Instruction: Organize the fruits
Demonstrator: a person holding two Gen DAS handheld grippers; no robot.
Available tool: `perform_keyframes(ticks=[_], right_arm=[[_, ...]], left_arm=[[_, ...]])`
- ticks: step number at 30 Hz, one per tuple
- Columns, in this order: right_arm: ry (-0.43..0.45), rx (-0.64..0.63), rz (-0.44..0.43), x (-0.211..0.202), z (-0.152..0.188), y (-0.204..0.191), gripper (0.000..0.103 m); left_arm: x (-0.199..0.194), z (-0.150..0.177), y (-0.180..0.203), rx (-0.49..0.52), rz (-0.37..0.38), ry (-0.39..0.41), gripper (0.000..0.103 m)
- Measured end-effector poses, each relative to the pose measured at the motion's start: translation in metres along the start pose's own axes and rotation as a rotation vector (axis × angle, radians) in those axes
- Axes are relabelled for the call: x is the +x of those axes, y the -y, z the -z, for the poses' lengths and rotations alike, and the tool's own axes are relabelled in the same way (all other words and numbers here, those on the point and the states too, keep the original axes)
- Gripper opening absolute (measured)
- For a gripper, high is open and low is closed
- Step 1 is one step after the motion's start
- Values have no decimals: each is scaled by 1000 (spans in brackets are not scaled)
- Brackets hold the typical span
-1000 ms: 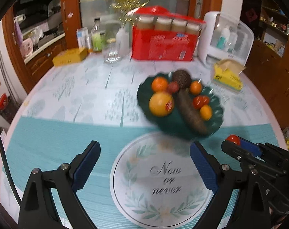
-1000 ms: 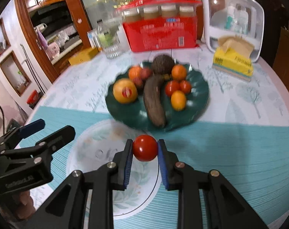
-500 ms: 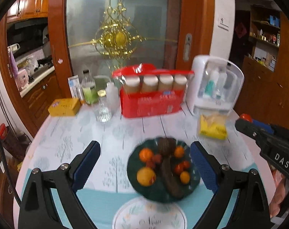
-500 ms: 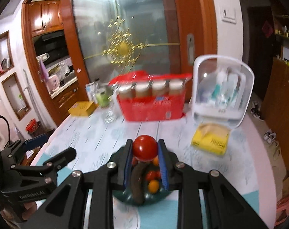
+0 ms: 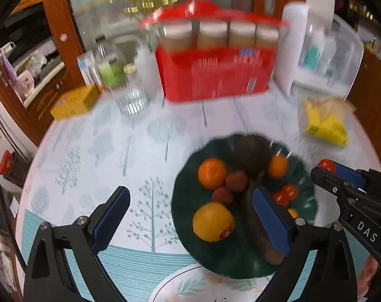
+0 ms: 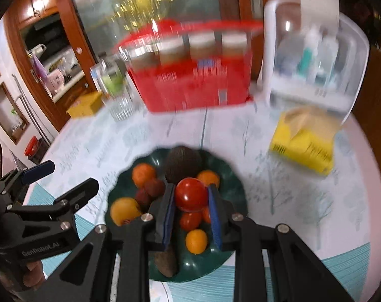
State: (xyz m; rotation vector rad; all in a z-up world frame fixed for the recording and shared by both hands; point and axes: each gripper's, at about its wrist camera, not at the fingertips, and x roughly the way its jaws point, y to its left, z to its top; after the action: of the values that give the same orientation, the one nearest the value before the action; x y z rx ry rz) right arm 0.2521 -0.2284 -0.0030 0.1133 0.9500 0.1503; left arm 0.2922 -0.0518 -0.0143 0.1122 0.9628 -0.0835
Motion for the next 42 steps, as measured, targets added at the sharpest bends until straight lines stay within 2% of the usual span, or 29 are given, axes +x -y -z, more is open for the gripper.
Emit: perform_keyframes(ticks=[7,13,16,19,34,42], right_arm=[[-89,23,-16,52,15,8,26],[-132,31,-26,66,20,8,29],[-129,19,-16,65,21,5,38],[-111,11,-24,60,20,2,43],[-76,9,-26,40,26,-1,44],[-37,27,-25,9,46,-3,44]], left_arm=[[36,14,4,8,12,-61,98],[40,16,6,11,31,-70,98],[38,18,5,5,35,-73,98],[36,19,3,0,39,-77,98],[15,29,-1,-5,54,-67,98],[-18,50,-2,-6,78,-43,98]])
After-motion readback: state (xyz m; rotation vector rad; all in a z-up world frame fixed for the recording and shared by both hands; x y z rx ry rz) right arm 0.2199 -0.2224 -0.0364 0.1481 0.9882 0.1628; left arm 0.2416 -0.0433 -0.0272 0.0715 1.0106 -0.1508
